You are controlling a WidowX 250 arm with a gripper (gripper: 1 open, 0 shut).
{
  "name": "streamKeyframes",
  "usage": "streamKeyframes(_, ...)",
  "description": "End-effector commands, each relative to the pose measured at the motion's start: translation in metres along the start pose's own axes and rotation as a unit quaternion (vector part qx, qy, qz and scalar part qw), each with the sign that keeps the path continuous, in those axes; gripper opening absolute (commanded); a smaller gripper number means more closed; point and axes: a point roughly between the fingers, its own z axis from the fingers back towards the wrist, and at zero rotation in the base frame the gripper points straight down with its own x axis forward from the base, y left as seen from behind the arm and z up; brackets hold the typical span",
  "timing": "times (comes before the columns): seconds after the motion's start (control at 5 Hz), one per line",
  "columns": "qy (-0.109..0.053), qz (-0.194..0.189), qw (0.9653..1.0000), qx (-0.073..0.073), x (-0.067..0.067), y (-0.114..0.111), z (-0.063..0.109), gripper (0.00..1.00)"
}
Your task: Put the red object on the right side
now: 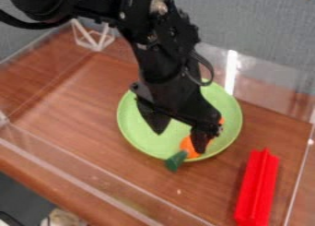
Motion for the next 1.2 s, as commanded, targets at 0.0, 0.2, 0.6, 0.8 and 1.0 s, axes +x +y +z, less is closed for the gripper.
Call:
streamKeyframes(0.0, -0.019, -0.023, 0.9995, -0.010, 0.019, -0.016, 0.008, 1.00)
streamKeyframes(0.2, -0.017, -0.039, 0.9990, -0.017, 0.031, -0.029, 0.007, 1.00)
streamKeyframes(0.6, -0.016, -0.047, 0.9987, -0.014, 0.034, -0.020, 0.006, 1.00)
streamKeyframes(0.8, -0.016, -0.038, 0.9991, -0.006, 0.031, -0.008, 0.009, 1.00)
streamKeyframes(1.0, -0.021, -0.030, 0.9993, -0.006, 0.033, 0.002, 0.002, 1.00)
